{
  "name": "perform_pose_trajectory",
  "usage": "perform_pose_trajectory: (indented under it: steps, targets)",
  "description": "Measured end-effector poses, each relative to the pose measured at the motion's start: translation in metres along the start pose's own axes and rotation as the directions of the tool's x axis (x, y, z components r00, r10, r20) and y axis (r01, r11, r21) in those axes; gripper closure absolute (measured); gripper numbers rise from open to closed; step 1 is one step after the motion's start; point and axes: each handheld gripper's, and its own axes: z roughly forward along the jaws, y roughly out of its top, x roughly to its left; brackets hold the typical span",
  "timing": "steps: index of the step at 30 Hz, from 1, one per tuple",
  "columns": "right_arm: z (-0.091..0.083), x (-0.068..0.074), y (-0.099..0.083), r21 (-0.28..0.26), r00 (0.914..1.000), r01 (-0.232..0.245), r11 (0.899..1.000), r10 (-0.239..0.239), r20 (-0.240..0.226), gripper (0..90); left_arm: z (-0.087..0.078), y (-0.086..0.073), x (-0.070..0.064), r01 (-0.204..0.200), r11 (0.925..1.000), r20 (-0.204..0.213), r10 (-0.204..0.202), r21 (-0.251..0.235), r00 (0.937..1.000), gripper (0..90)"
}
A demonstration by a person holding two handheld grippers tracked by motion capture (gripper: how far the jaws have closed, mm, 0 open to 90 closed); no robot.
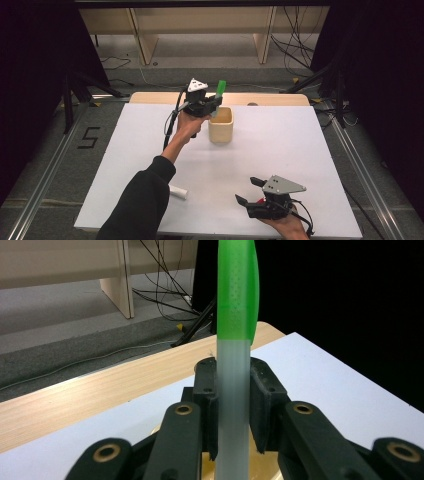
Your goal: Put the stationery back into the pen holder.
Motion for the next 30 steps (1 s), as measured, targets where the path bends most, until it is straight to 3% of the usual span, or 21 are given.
perform_pose_trajectory:
  steps: [12,17,28,30]
  targets:
    - [0.001,0.000,-0.001,0.003,1.0000,0.000,1.000,0.000,-0.007,25.7,0.015,-0.005,-0.002,-0.008,0.9999,-0.013,0.009,0.011,0.9999,76.2]
    - [0.001,0.001,-0.001,0.003,1.0000,0.001,1.000,-0.001,-0.006,25.7,0.018,-0.008,-0.003,0.009,0.9998,-0.001,-0.009,0.016,1.0000,76.1]
    - [0.001,0.001,-0.001,0.006,1.0000,0.005,1.000,-0.005,-0.006,26.0,0.027,-0.014,-0.005,-0.021,0.9985,-0.028,0.022,0.050,0.9994,76.1]
    - [0.001,0.001,-0.001,0.005,1.0000,0.003,1.000,-0.003,-0.006,26.0,0.028,-0.015,-0.004,-0.008,0.9988,-0.031,0.010,0.049,0.9995,76.1]
